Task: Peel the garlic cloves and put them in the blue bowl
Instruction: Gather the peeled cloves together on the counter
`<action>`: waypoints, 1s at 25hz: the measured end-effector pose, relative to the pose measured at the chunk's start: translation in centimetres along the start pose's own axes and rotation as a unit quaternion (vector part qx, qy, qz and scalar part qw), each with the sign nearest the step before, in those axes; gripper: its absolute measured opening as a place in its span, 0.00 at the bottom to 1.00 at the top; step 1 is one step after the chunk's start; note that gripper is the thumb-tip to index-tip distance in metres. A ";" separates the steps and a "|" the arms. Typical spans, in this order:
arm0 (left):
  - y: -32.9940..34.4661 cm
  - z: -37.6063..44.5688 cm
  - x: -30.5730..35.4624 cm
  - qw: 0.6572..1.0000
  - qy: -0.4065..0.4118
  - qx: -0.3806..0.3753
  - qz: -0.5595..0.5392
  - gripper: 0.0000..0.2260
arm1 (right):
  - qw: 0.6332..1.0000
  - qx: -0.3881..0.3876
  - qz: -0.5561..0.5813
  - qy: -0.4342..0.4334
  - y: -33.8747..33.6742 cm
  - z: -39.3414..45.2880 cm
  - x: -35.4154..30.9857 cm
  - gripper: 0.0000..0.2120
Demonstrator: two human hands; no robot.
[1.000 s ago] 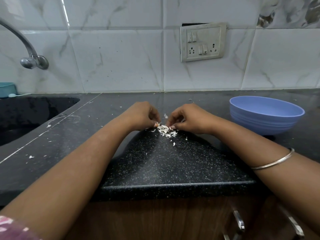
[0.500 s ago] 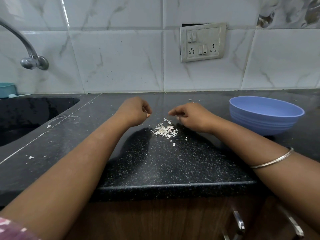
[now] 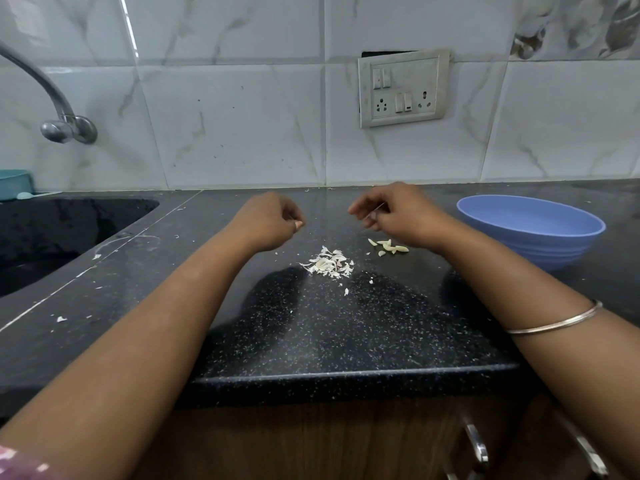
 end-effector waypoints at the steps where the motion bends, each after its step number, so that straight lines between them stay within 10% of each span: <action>1: -0.2 0.1 -0.6 1.000 -0.018 0.000 0.023 0.06 | 0.999 0.004 0.030 0.019 -0.4 0.2 0.4 0.19; 11: 1.0 -0.5 -0.5 0.984 -0.076 -0.147 -0.073 0.06 | 0.979 -0.078 -0.184 -0.031 2.4 0.0 0.3 0.11; 19: -0.6 -0.9 1.5 0.958 0.010 -0.079 -0.275 0.08 | 0.966 -0.214 0.144 0.013 0.5 -0.5 0.0 0.13; 25: 0.9 -2.2 3.5 0.884 0.042 -0.347 -0.310 0.10 | 0.914 -0.404 -0.040 0.018 -0.1 -1.3 0.6 0.14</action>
Point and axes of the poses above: each hand's wrist, its own z-axis towards the middle knuckle, its own y-axis out of the palm, x = y × z, the point moved 2 cm from there along z, towards the middle knuckle, and after that the axes turned 12 degrees about y, right-handed, at the moved point
